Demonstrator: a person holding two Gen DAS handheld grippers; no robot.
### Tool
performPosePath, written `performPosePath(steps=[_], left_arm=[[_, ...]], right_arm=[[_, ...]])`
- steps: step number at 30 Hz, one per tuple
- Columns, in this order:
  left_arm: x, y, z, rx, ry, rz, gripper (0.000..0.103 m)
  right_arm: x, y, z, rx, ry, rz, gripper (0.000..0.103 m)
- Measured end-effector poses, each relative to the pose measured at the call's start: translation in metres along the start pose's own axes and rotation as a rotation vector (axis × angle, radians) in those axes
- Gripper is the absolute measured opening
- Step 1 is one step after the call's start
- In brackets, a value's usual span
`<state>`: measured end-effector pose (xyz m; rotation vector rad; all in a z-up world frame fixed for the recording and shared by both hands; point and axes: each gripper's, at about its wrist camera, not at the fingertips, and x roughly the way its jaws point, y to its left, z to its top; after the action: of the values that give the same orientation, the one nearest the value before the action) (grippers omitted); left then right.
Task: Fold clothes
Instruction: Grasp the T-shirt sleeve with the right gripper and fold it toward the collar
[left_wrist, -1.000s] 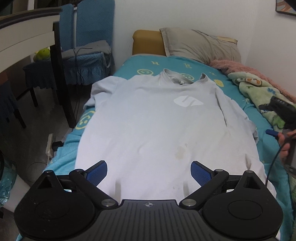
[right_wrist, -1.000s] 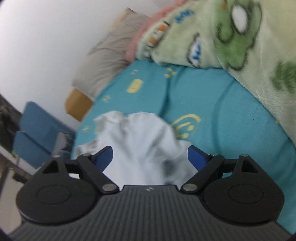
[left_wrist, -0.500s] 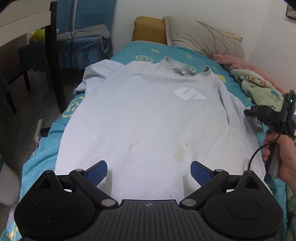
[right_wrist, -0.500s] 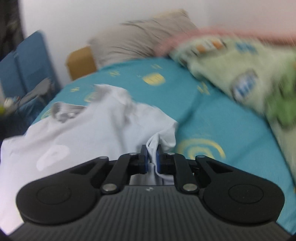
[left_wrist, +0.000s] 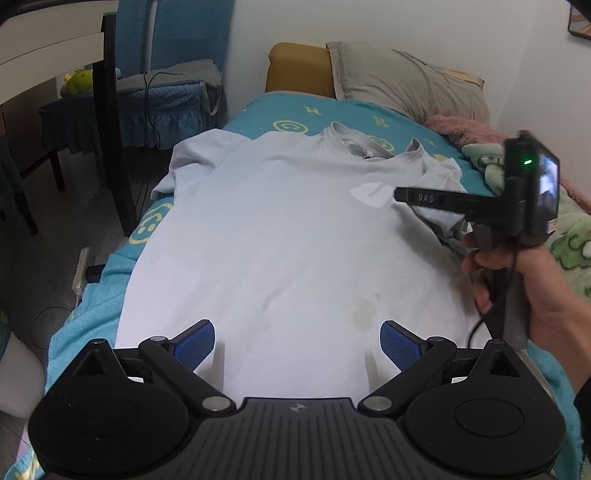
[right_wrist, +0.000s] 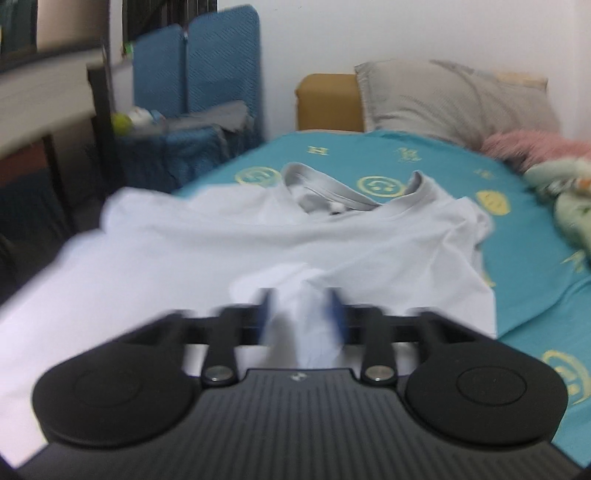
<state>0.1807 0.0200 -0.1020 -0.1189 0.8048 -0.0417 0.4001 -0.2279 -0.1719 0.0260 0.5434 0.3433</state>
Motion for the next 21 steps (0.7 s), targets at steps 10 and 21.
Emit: performPosePath(steps=[10,21], left_arm=[[0.001,0.000,0.000,0.008,-0.003,-0.007,0.098],[0.007,0.003,0.001,-0.021,0.008,-0.030,0.098]], right_arm=[[-0.056,-0.094,0.005,0.575,-0.231,-0.035,0.085],[-0.014,-0.089,-0.024,0.505,-0.012,-0.156,0.013]])
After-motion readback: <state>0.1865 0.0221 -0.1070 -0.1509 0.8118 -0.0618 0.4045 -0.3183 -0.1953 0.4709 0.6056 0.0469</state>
